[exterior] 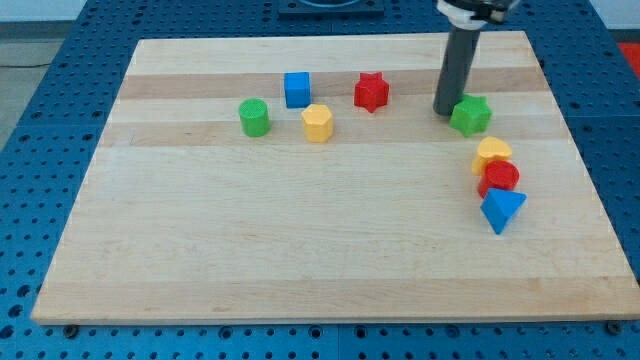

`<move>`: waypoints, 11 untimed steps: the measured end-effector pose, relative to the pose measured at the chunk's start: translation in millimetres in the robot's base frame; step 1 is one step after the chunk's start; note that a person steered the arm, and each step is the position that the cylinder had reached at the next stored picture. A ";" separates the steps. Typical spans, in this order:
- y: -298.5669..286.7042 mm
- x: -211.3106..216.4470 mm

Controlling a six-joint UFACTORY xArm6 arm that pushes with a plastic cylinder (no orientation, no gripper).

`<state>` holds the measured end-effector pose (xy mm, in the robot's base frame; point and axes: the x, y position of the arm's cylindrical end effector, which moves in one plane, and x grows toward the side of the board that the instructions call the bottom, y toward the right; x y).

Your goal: Move the green star to the top of the yellow heart

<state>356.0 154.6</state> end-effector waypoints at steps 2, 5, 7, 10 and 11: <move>5.1 -16.5; 37.7 -25.8; 31.1 -1.3; 21.3 1.1; 15.5 0.3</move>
<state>356.3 170.1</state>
